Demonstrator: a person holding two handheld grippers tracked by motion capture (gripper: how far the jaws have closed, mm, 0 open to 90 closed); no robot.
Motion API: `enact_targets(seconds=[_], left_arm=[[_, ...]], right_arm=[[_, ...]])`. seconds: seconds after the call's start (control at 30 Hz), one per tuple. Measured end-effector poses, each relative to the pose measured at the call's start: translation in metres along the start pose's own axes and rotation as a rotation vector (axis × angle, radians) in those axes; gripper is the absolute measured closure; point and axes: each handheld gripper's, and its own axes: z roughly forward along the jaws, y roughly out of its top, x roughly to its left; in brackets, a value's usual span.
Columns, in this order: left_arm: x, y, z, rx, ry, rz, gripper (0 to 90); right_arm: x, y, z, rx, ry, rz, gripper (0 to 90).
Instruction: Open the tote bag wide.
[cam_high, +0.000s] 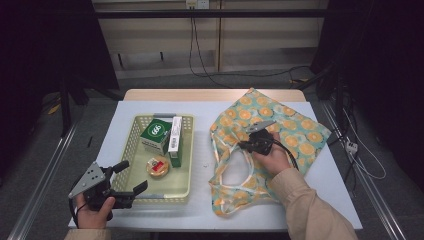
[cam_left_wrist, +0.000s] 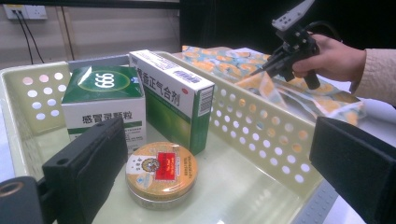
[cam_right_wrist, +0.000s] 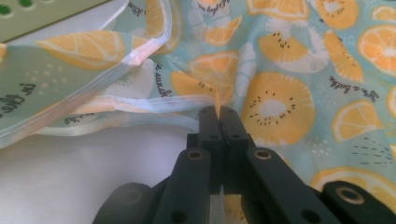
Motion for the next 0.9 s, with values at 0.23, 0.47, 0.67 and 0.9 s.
enact_targets(seconds=[0.23,0.47,0.67,0.9], left_arm=[[0.0,0.0,-0.001,-0.005,0.006,-0.007,4.2],[0.0,-0.001,-0.006,-0.006,0.012,-0.008,4.2],[-0.001,-0.001,-0.008,-0.011,0.018,-0.011,4.2],[0.0,-0.001,-0.009,-0.011,0.021,-0.013,4.2]], right_arm=[[-0.006,0.007,0.004,-0.042,0.007,0.045,90.0],[0.019,0.008,0.006,-0.02,0.08,0.036,75.1],[0.042,0.014,-0.011,-0.01,0.067,-0.033,39.8],[0.062,0.006,-0.038,-0.069,0.109,-0.014,30.7]])
